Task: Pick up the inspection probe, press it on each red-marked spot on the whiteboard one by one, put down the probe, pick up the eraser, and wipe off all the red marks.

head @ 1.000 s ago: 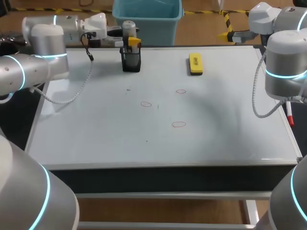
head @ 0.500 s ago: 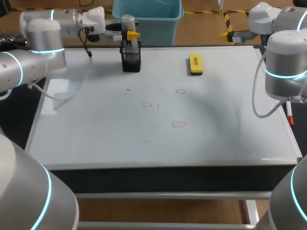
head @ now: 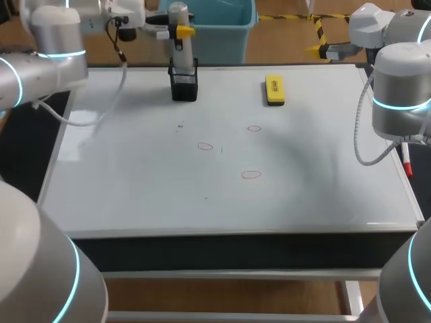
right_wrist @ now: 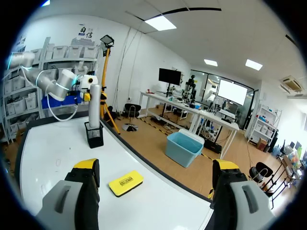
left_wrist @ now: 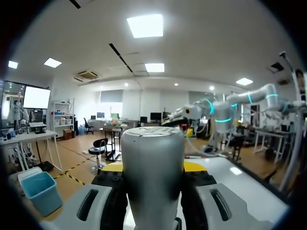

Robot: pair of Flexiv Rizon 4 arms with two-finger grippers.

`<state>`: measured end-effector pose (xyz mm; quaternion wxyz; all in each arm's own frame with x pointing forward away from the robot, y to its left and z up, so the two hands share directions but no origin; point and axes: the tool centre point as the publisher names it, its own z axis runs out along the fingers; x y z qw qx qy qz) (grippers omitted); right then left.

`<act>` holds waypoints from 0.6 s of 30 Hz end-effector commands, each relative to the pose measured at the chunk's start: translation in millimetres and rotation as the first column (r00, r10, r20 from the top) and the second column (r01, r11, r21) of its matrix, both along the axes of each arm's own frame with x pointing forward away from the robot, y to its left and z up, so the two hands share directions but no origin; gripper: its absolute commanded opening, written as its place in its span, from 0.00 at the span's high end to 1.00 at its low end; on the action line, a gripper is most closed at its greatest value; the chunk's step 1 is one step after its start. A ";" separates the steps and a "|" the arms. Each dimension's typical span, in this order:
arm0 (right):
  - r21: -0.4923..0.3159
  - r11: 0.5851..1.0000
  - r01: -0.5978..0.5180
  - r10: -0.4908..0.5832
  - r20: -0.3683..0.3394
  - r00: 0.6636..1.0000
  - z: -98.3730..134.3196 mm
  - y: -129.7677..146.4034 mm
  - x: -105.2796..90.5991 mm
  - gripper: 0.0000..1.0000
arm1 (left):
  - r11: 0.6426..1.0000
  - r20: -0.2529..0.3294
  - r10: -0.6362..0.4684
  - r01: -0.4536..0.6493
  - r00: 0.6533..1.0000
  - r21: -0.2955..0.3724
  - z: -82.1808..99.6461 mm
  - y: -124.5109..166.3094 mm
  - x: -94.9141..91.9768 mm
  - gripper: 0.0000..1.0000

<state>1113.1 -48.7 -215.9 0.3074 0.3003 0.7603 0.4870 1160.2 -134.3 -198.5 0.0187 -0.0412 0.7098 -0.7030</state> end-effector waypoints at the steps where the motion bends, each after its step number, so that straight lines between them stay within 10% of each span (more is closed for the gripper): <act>1: 0.000 1.000 -0.001 0.001 -0.001 1.000 -0.1 -0.4 0.6 0.00 | 0.998 0.007 0.056 -0.056 0.998 0.035 17.5 2.4 -13.9 1.00; 18: 0.000 1.000 -0.001 0.001 -0.001 1.000 -0.1 -0.4 0.6 0.00 | 0.991 0.050 0.134 -0.134 0.990 -0.011 39.7 33.6 -32.7 1.00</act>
